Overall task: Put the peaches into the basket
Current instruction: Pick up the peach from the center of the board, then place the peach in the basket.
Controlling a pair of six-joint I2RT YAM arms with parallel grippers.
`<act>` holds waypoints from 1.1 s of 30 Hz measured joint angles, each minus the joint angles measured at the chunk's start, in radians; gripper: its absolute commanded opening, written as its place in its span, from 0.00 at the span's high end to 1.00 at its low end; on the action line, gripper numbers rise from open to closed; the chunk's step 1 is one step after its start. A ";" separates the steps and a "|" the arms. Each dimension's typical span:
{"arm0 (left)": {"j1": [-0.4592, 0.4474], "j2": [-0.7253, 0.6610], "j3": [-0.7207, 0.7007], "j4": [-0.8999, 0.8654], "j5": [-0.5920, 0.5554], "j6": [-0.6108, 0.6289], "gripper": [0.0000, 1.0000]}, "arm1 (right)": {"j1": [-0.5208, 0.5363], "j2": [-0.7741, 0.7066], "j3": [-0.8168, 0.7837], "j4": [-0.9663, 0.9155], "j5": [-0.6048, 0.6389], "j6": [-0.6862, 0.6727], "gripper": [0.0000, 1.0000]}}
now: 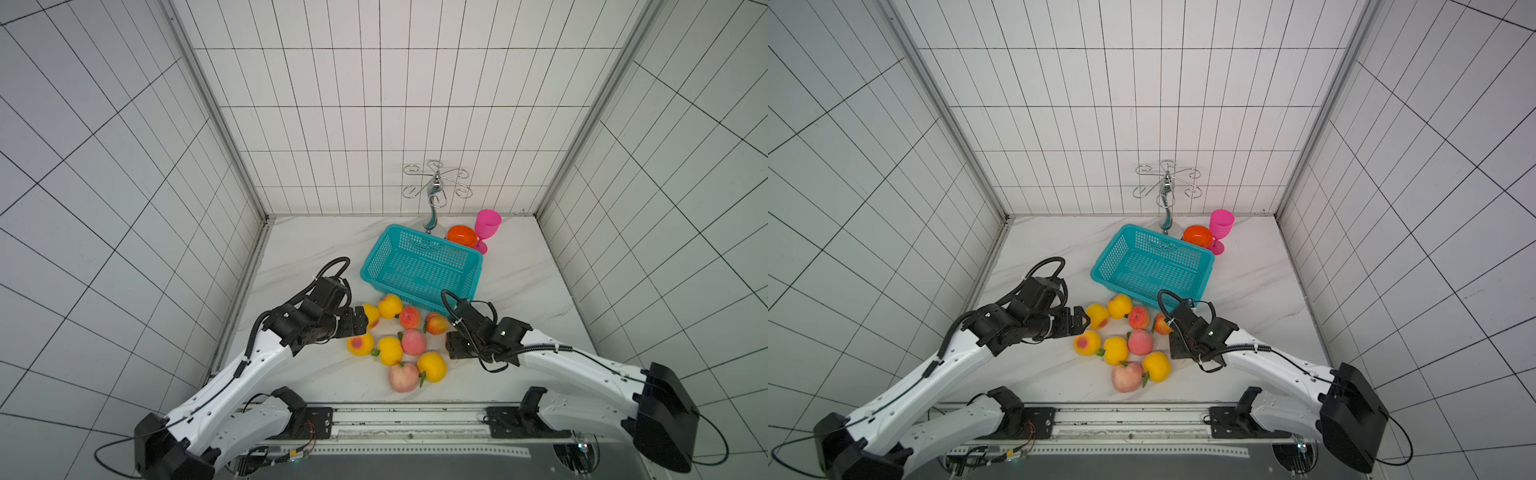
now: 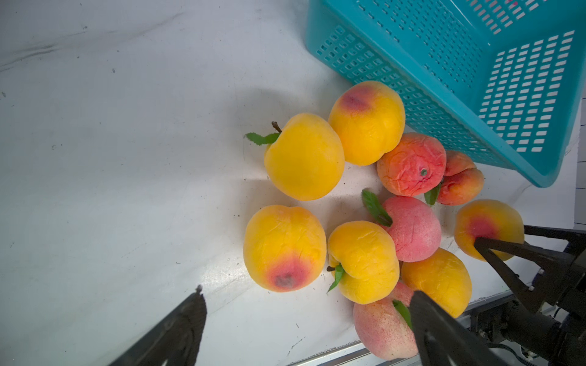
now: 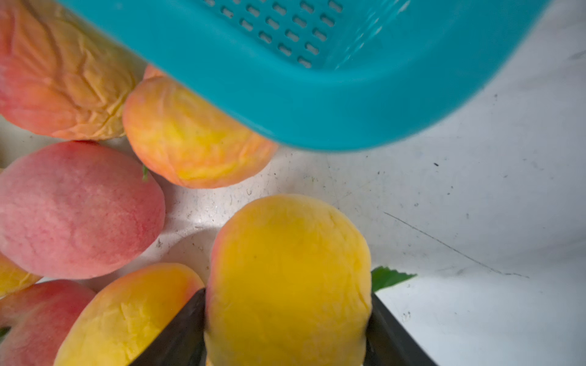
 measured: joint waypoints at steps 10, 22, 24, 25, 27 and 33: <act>0.000 -0.049 0.000 0.004 -0.002 0.005 0.02 | 0.149 -0.016 0.142 -0.184 0.101 0.074 0.47; 0.007 -0.067 0.000 0.025 -0.005 0.016 0.02 | 0.189 0.028 0.466 -0.304 0.190 0.060 0.46; 0.019 -0.063 0.002 0.027 -0.002 0.017 0.02 | 0.179 0.064 0.532 -0.309 0.194 0.034 0.45; 0.026 -0.060 0.003 0.028 0.001 0.018 0.02 | 0.173 0.082 0.559 -0.309 0.193 0.022 0.45; 0.047 -0.050 0.013 0.027 0.008 0.023 0.01 | 0.141 0.119 0.604 -0.306 0.179 -0.008 0.46; 0.121 -0.006 0.070 0.034 0.041 0.039 0.01 | 0.011 0.224 0.659 -0.272 0.101 -0.097 0.46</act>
